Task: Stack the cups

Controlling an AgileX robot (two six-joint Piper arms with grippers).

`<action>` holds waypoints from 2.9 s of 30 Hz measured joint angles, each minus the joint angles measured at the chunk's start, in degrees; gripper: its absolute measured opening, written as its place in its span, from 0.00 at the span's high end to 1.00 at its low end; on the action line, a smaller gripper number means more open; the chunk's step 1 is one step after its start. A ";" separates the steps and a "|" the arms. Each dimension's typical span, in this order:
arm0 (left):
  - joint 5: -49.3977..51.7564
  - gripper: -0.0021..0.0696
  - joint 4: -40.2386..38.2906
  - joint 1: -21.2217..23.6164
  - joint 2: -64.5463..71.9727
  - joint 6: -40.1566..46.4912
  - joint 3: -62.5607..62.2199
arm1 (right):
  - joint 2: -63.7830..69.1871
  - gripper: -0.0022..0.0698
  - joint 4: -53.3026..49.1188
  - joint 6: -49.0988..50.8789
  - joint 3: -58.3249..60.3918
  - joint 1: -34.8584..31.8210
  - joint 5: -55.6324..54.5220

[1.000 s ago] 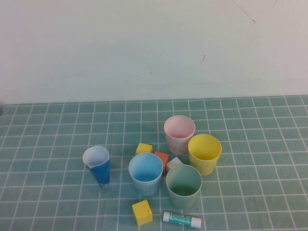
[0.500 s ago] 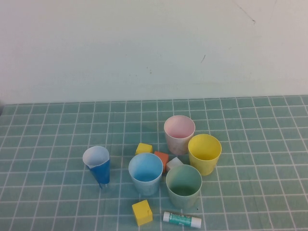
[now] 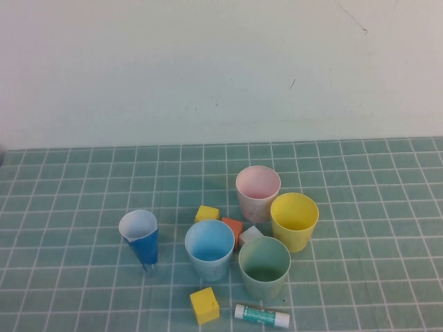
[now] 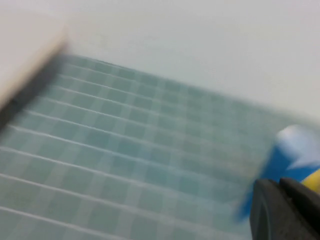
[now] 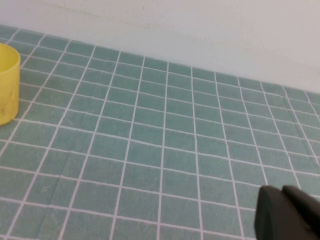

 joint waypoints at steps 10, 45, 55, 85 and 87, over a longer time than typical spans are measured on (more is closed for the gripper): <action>-10.05 0.97 -47.12 0.00 0.00 -7.05 0.05 | 0.00 0.97 0.00 0.00 0.00 0.00 0.00; 36.97 0.97 -19.05 -3.56 39.24 22.66 -45.90 | 0.00 0.97 30.96 8.35 0.20 -0.13 -0.19; 42.00 0.97 -3.79 -19.55 62.73 17.58 -60.45 | 0.00 0.97 45.18 8.66 0.20 0.21 -5.58; 44.75 0.32 8.43 -34.30 115.88 5.67 -95.53 | 0.00 0.97 44.61 0.16 0.20 0.21 2.60; 44.84 0.31 8.26 -34.18 117.34 5.58 -96.54 | 0.00 0.97 44.61 0.16 0.20 0.21 2.60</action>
